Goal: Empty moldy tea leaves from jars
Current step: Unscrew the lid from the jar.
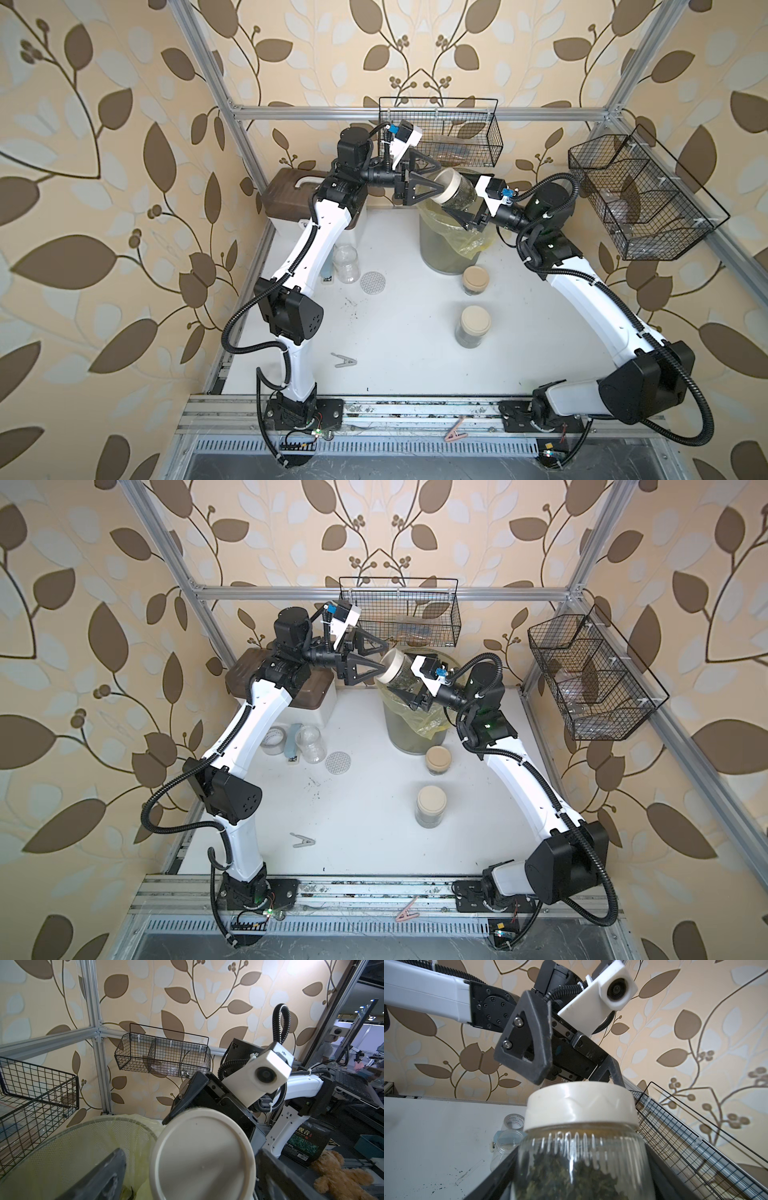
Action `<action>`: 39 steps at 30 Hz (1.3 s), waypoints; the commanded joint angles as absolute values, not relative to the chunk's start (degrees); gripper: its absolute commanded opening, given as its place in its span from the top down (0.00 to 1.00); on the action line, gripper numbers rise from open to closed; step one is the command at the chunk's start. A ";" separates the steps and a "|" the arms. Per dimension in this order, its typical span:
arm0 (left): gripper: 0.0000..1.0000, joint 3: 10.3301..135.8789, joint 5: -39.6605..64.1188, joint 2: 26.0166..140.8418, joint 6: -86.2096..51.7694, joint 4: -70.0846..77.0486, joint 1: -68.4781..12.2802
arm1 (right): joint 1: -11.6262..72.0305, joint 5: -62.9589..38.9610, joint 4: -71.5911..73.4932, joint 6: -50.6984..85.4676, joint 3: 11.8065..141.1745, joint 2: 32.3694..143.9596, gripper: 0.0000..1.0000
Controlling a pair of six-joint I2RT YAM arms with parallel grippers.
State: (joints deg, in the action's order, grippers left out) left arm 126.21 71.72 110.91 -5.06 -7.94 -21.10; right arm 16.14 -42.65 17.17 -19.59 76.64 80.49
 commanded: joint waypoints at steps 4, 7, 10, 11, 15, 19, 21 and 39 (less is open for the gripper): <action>0.01 126.39 73.37 110.04 -2.49 -9.91 -22.05 | 16.61 -43.83 18.42 -21.55 79.96 81.03 0.67; 0.01 126.39 73.15 110.04 -0.96 -11.56 -22.23 | 16.61 -43.84 18.19 -21.62 80.04 81.18 0.67; 0.01 126.94 71.33 109.65 5.17 -18.69 -22.41 | 16.61 -43.67 18.11 -21.62 80.17 81.30 0.68; 0.01 127.40 70.60 109.60 7.74 -21.37 -22.56 | 16.61 -43.67 17.98 -21.63 80.16 81.30 0.68; 0.01 128.76 68.39 109.43 13.50 -27.71 -22.94 | 16.70 -43.53 17.20 -22.11 80.30 81.54 0.69; 0.06 129.02 68.00 109.34 13.10 -26.90 -22.94 | 16.87 -43.46 16.62 -22.67 80.37 81.72 0.69; 0.06 129.02 67.75 109.19 12.93 -26.47 -22.94 | 16.88 -43.43 16.27 -23.05 80.39 81.91 0.70; 0.13 126.44 69.00 107.75 5.19 -16.57 -22.92 | 16.96 -43.46 13.36 -25.14 79.75 81.38 0.71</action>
